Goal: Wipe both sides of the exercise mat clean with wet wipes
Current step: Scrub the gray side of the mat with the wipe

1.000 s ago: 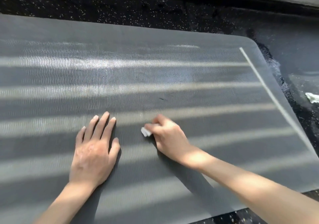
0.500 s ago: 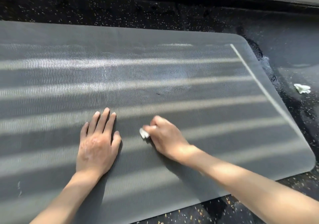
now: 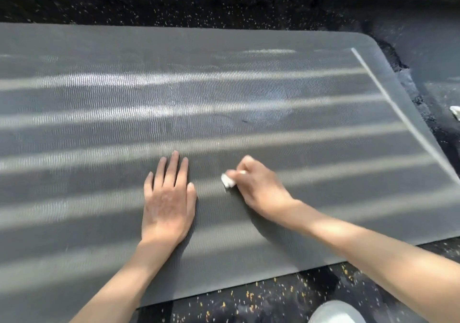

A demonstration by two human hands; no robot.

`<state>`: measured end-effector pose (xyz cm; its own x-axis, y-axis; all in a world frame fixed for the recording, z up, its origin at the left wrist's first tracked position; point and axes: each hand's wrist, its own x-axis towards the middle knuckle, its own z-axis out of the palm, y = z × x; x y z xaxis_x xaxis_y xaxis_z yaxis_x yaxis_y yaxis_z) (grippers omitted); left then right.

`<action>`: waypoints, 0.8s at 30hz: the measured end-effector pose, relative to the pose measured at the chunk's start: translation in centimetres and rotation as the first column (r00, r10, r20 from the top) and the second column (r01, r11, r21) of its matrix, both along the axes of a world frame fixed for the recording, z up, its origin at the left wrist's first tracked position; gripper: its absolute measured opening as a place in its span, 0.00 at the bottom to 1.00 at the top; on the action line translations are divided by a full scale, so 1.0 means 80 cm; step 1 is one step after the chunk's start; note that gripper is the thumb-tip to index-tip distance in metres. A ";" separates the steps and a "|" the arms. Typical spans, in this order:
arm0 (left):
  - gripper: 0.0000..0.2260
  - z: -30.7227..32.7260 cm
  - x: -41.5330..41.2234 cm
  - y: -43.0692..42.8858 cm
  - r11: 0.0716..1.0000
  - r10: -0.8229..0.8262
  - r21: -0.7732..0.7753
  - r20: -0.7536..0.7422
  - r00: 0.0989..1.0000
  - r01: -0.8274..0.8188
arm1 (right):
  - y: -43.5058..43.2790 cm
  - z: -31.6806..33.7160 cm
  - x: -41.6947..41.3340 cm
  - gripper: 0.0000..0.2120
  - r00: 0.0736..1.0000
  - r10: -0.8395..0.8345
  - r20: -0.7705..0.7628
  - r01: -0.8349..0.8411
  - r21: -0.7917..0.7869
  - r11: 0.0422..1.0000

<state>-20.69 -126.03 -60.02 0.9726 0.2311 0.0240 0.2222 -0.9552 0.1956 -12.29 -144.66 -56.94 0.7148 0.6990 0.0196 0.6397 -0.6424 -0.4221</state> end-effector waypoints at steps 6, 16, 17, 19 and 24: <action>0.26 0.002 -0.002 0.000 1.000 -0.001 -0.021 -0.032 0.999 0.000 | -0.024 0.002 -0.058 0.06 0.999 0.020 -0.047 -0.021 -0.024 1.000; 0.26 0.000 -0.009 -0.002 1.000 -0.029 -0.008 -0.050 0.998 0.028 | -0.012 0.003 -0.027 0.11 0.995 -0.055 0.077 0.054 0.011 0.998; 0.26 0.000 -0.012 -0.003 0.999 -0.041 -0.007 -0.051 0.998 0.041 | -0.016 0.000 -0.041 0.12 0.996 -0.033 0.084 0.035 -0.016 0.999; 0.26 0.000 -0.016 -0.003 0.999 -0.045 -0.002 -0.051 0.998 0.045 | -0.035 0.007 -0.079 0.11 0.999 0.033 0.027 -0.030 -0.108 0.994; 0.26 -0.001 -0.015 -0.004 1.000 -0.023 -0.015 -0.044 0.999 0.022 | -0.055 0.006 -0.115 0.10 0.966 0.241 -0.095 -0.246 -0.052 0.968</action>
